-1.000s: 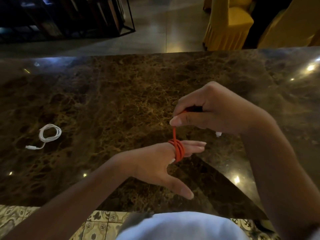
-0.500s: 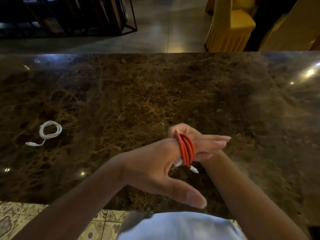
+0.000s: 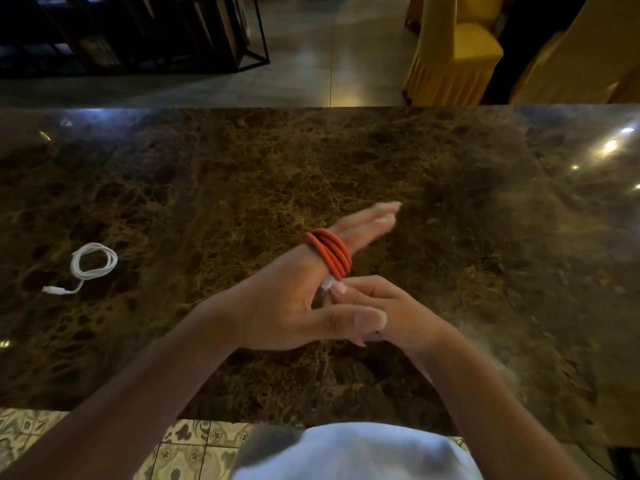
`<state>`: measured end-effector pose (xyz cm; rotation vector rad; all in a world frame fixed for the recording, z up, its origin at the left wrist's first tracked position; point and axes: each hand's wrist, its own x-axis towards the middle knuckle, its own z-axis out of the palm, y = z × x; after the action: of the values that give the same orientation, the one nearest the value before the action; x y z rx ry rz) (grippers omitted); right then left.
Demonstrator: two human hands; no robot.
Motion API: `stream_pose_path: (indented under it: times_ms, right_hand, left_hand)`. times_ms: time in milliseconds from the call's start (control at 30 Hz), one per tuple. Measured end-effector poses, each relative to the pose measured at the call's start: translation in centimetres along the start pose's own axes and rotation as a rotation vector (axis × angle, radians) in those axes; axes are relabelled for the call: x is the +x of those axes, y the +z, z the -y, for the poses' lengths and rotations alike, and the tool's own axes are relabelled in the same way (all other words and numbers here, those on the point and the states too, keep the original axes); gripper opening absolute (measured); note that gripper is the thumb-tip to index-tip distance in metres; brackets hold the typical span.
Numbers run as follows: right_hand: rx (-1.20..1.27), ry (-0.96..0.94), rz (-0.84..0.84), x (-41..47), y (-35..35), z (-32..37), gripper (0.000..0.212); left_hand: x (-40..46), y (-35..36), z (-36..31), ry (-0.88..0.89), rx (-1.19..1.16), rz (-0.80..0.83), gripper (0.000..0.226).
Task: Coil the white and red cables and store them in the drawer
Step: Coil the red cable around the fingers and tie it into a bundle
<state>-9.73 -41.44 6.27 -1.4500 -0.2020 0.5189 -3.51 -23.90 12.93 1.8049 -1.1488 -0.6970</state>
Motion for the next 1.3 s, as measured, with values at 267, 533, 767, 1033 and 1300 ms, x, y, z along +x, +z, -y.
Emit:
stream_pose_path:
  times_ms: [267,533,767,1033,1300]
  right_hand:
    - [-0.643,-0.007,-0.205,-2.4,-1.1,1.4,0.023]
    - [-0.141,-0.221,-0.280,-4.0,-1.3,2.7,0.014]
    - [-0.030,-0.416,-0.320,-2.1,-0.9,2.0,0.015]
    - [-0.164,-0.335,-0.370,-1.8,-0.1,1.7,0.024]
    - [-0.242,-0.418,-0.419,-2.1,0.0,2.6,0.023]
  left_hand:
    - [-0.7,-0.4,3.3,-0.174,0.154,-0.049,0.102]
    - [-0.5,0.3,5.1,-0.276,0.198,-0.001,0.120]
    - [0.0,1.8,5.7,-0.237,0.103,-0.032,0.115]
    - [0.0,3.4,6.7,-0.218,0.063,-0.073,0.113]
    - [0.9,5.3,6.3,-0.135,0.151,-0.205,0.087]
